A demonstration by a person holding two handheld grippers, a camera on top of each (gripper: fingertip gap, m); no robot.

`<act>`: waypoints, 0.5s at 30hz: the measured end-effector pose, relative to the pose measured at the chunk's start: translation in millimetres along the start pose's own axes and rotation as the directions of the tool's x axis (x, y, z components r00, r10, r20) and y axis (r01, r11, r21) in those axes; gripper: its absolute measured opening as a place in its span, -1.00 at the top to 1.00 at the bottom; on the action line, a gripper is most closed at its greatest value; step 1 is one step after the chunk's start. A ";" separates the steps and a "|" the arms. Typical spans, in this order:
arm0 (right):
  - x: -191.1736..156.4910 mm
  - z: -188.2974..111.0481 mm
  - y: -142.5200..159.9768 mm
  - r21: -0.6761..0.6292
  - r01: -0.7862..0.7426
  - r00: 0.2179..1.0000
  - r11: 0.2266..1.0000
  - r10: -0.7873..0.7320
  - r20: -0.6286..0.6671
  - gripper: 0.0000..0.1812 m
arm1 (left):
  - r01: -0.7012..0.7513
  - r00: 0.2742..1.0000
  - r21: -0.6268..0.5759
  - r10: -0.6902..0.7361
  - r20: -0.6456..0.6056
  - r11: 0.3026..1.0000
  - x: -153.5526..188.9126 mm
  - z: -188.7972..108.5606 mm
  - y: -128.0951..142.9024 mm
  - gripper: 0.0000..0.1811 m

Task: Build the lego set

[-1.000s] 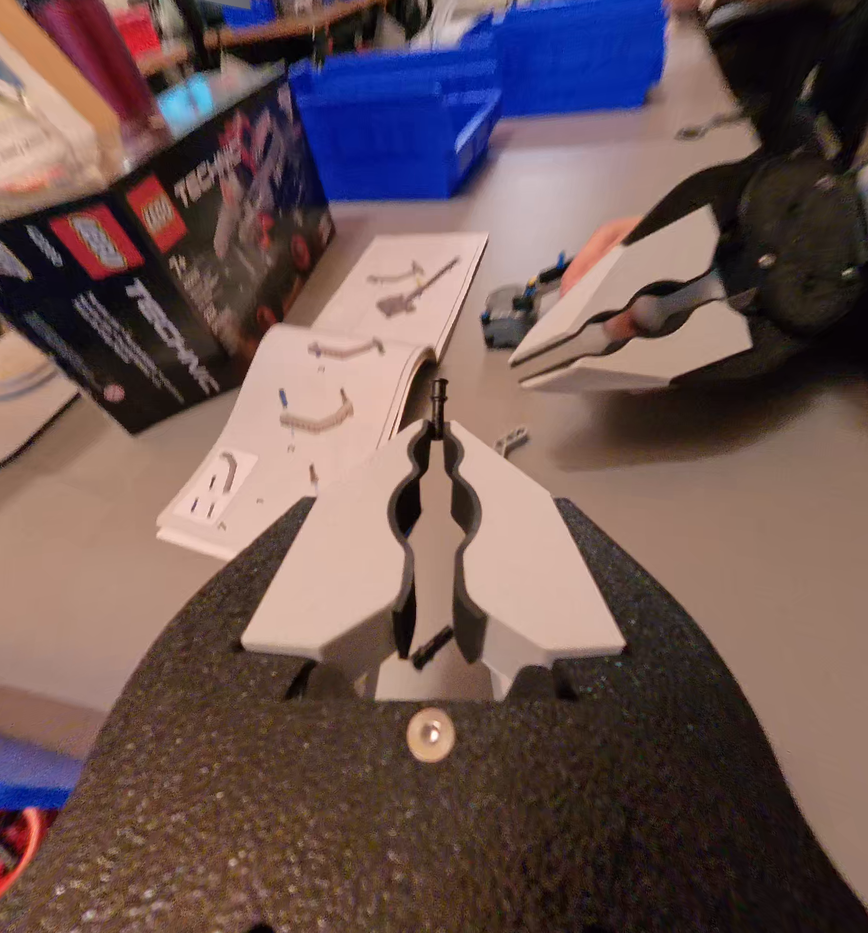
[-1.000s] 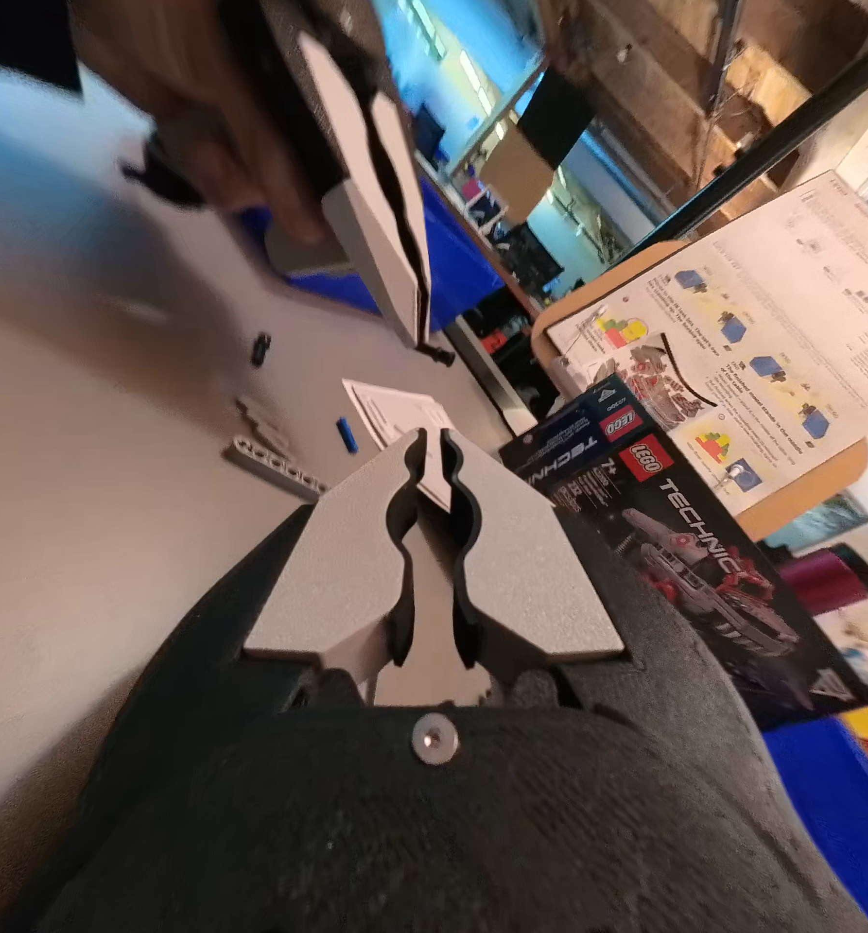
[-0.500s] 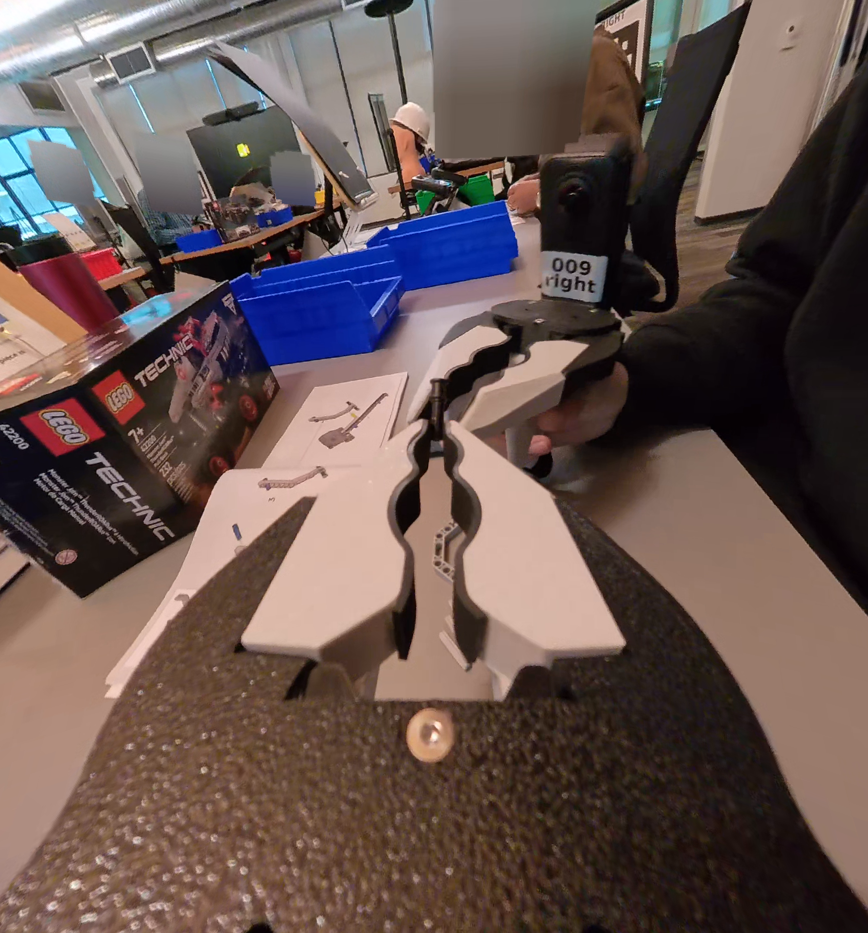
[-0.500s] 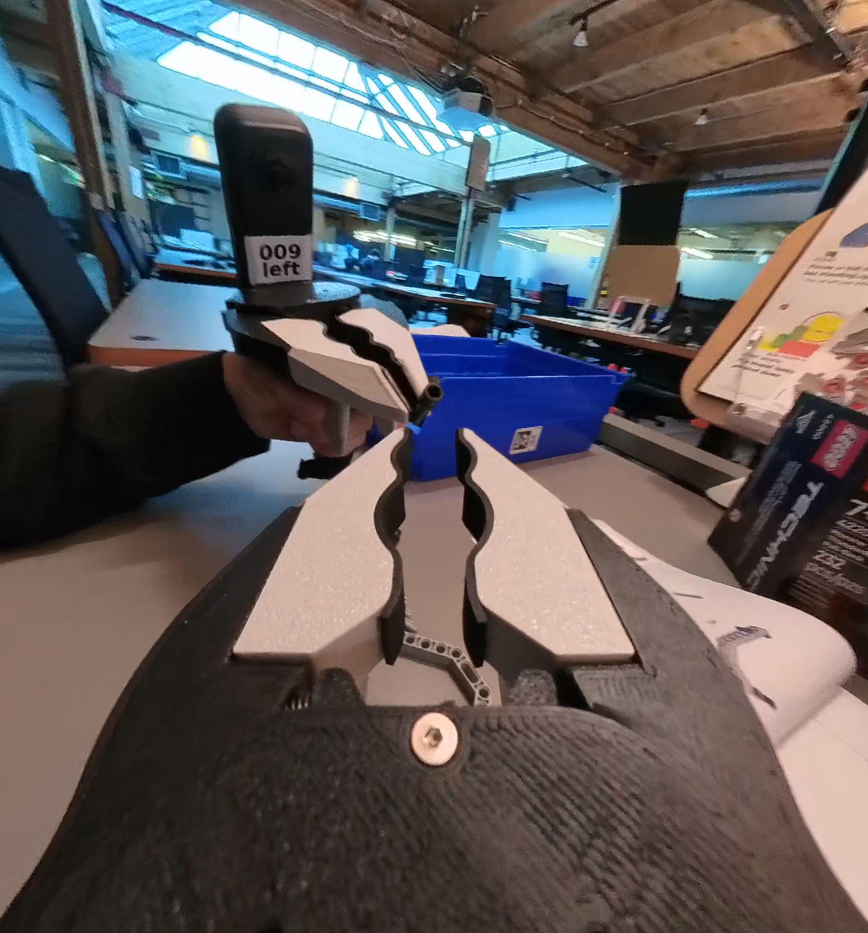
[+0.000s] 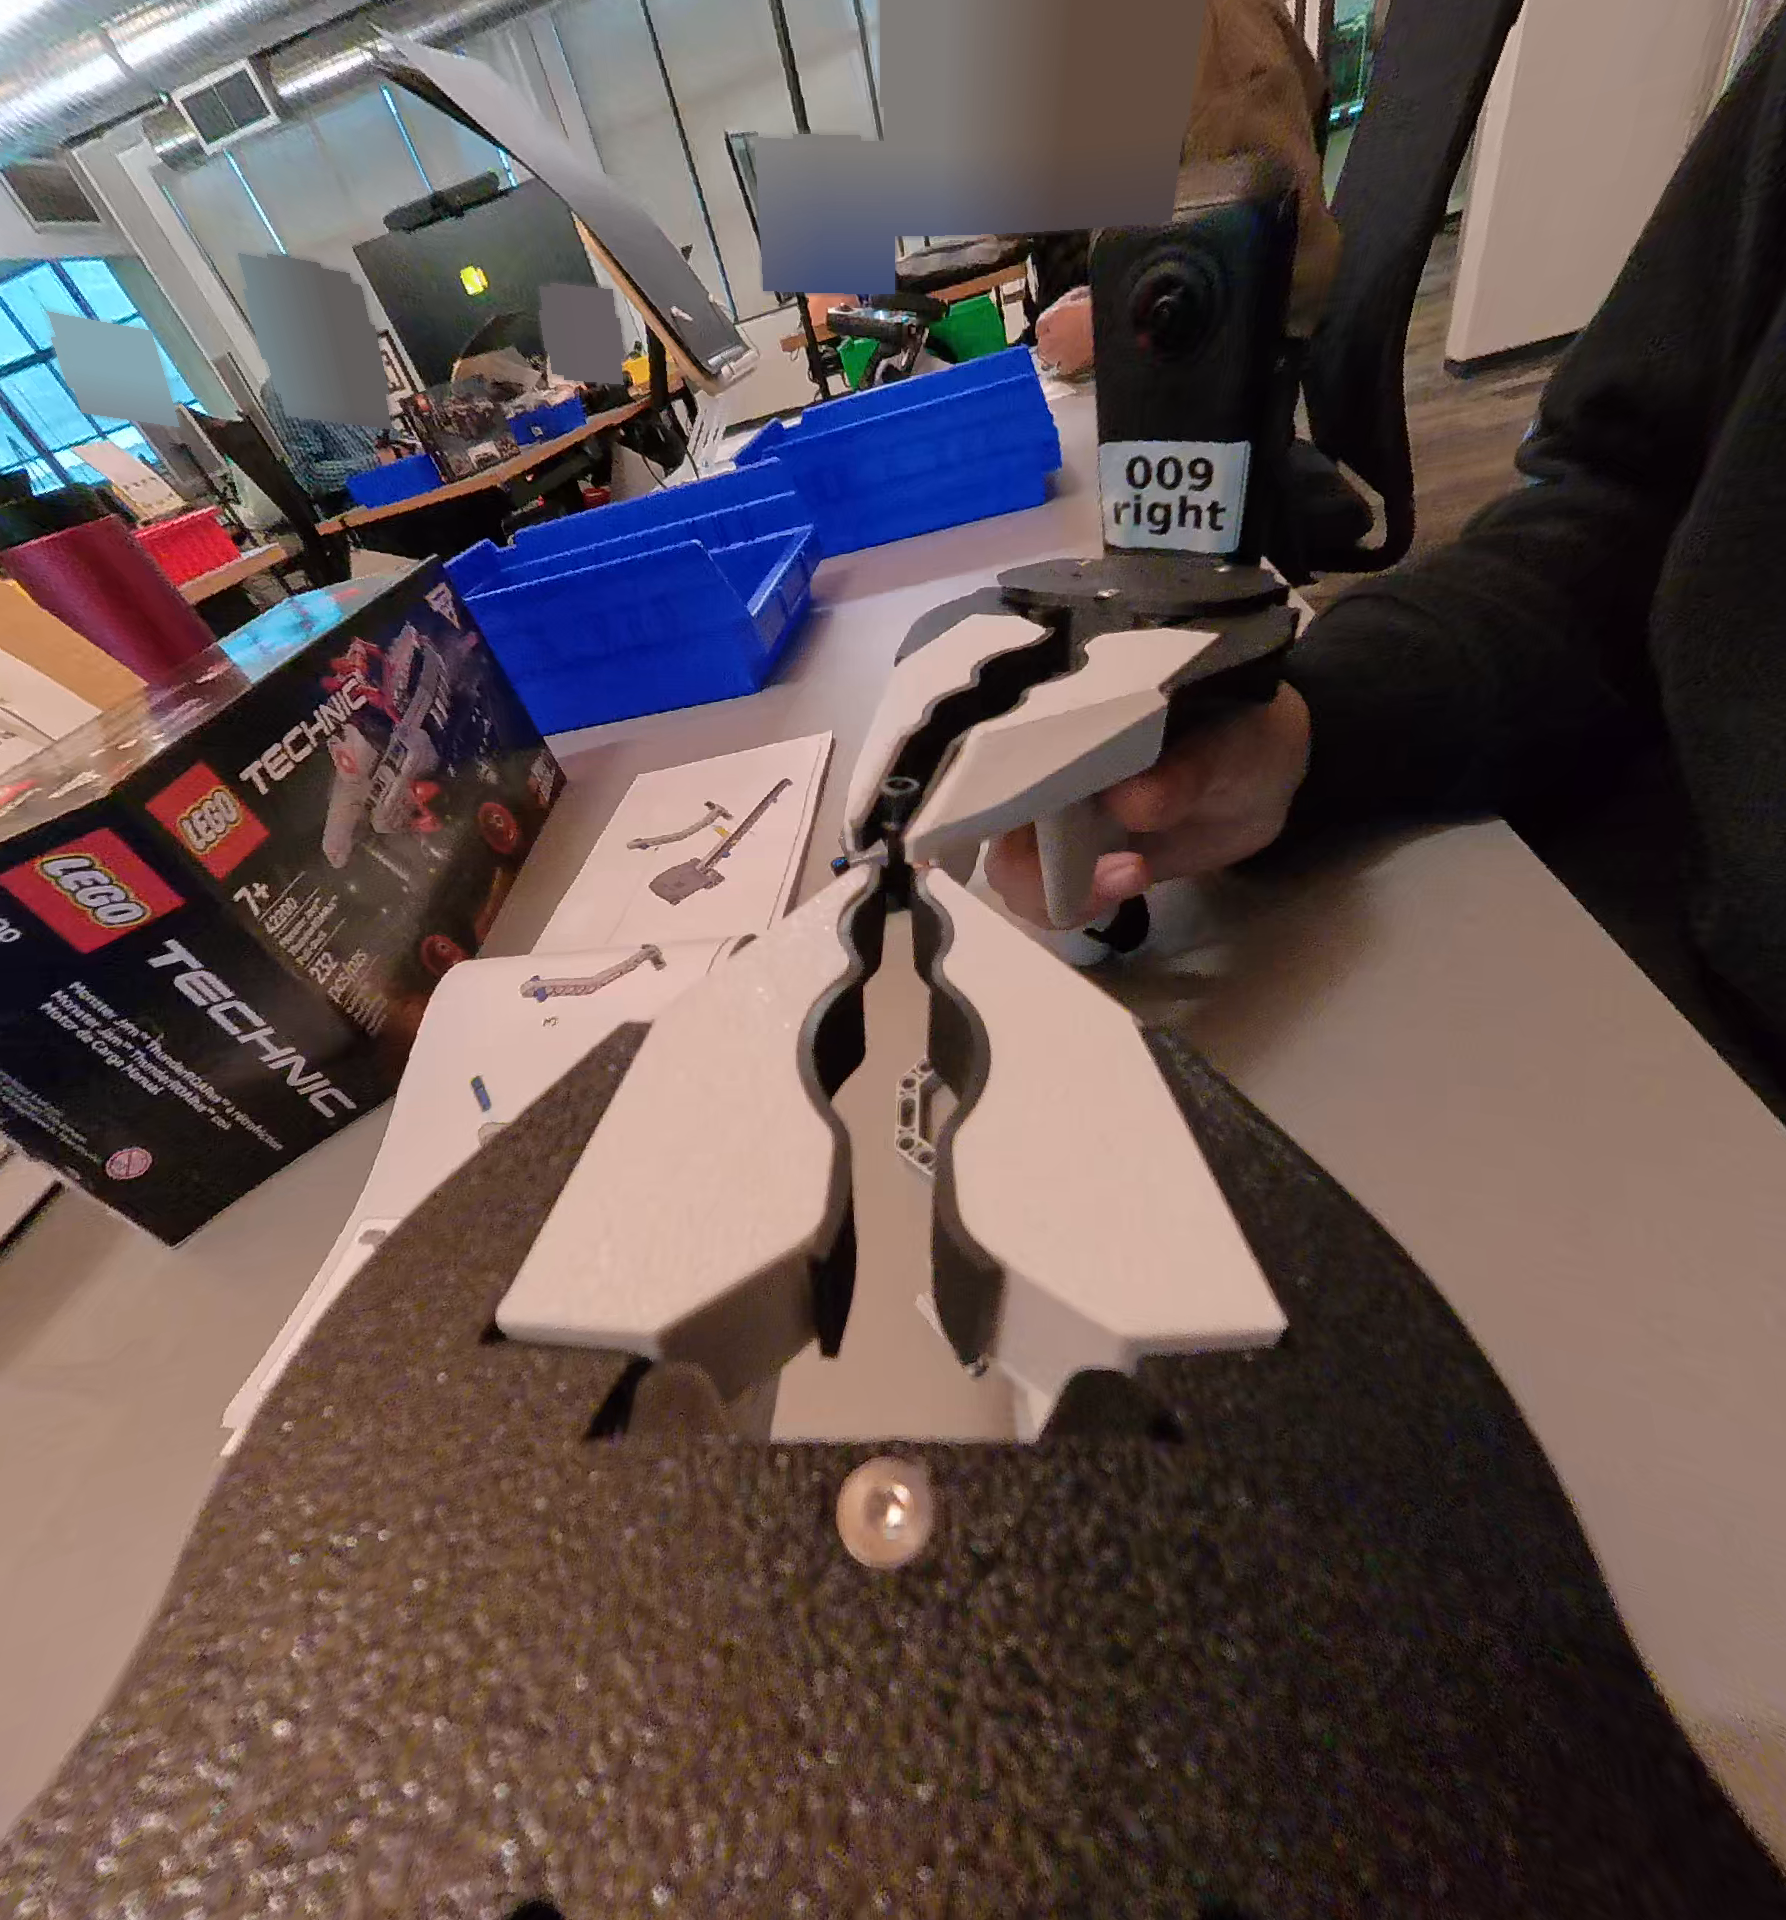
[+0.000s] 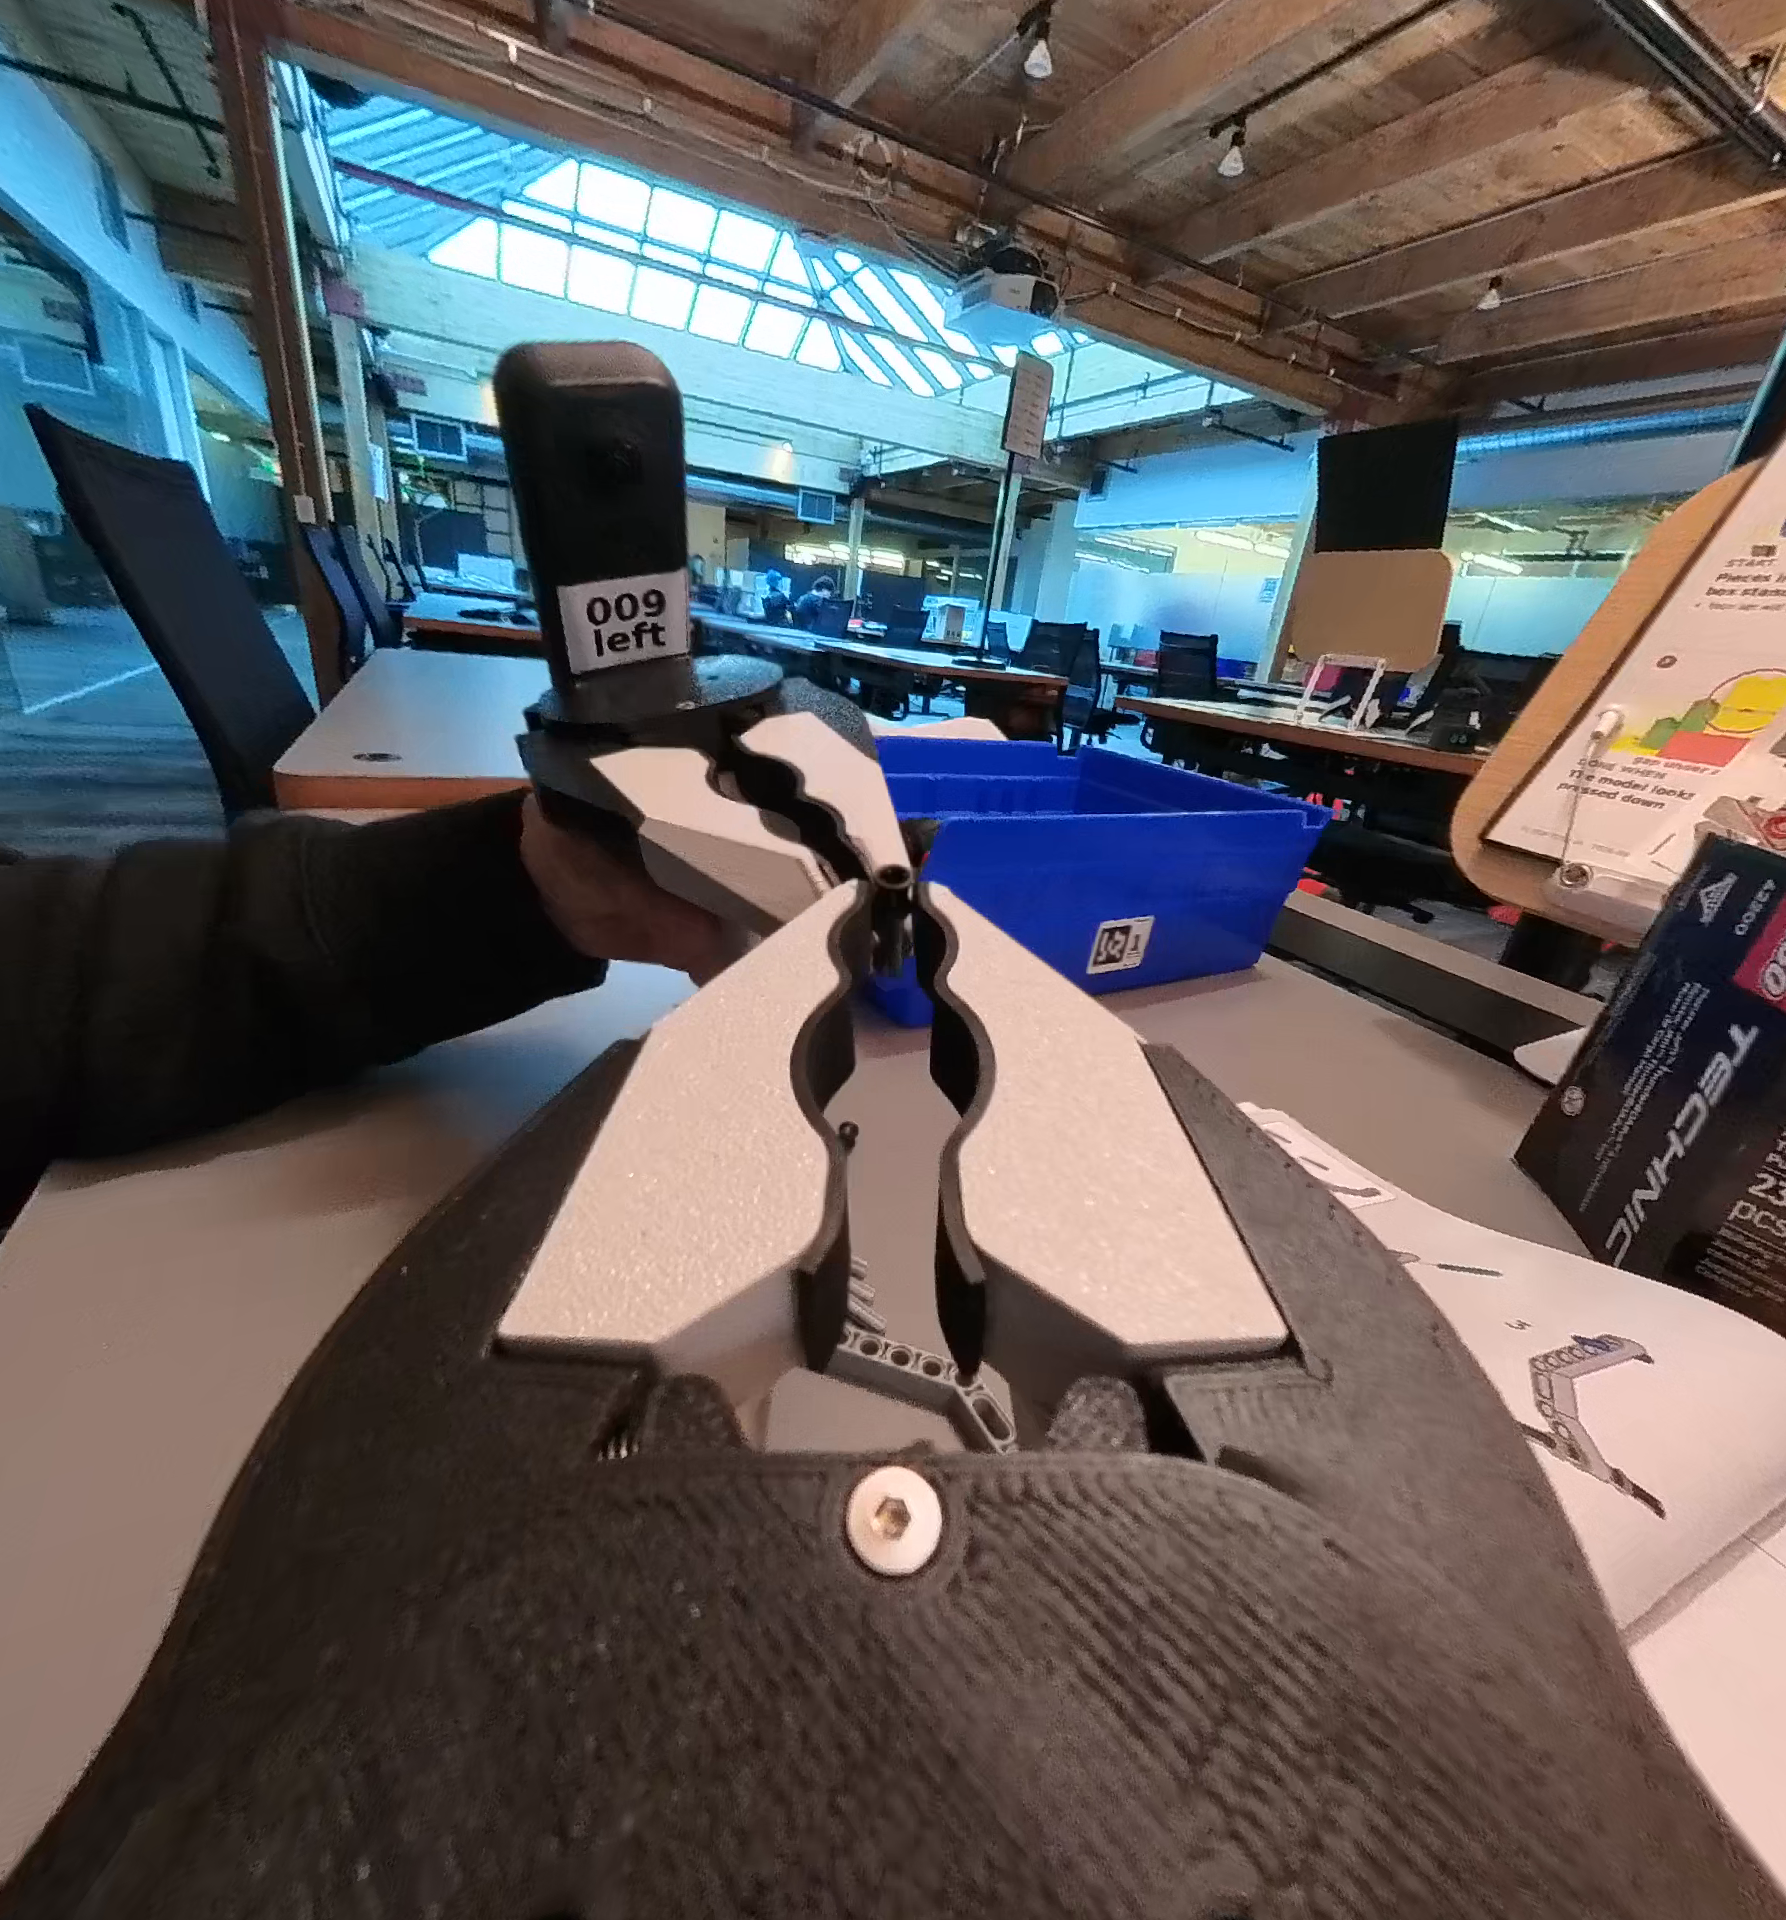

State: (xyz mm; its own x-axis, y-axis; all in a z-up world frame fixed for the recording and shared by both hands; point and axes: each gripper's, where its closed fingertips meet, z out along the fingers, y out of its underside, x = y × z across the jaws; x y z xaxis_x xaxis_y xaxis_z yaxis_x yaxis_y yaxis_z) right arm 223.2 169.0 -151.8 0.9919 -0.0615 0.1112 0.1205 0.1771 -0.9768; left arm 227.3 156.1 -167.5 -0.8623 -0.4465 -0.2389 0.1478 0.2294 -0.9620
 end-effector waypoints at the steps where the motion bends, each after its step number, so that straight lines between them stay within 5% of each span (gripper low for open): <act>1: -1.1 0.7 1.5 -0.011 0.014 1.000 1.000 -0.014 -0.002 0.96 | -0.007 1.000 -0.006 0.007 -0.002 1.000 1.0 1.4 1.1 0.98; 7: 2.4 0.2 7.7 -0.059 0.047 0.999 0.997 -0.048 -0.013 0.96 | -0.008 1.000 -0.035 0.009 0.026 0.999 -2.5 0.8 6.7 0.99; 15: 0.5 2.3 29.6 -0.278 0.452 0.867 0.847 -0.491 -0.088 0.95 | 0.080 0.996 -0.081 -0.077 0.034 0.993 -1.9 -2.4 -4.5 0.92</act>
State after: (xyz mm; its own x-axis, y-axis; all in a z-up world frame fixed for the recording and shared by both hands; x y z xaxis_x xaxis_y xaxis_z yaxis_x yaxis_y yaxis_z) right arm 227.4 176.5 -180.2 0.7969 -0.2264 0.5601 0.5394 -0.1509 -0.8284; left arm 227.1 158.0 -162.4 -0.8540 -0.4923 -0.1682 0.0384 0.2627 -0.9641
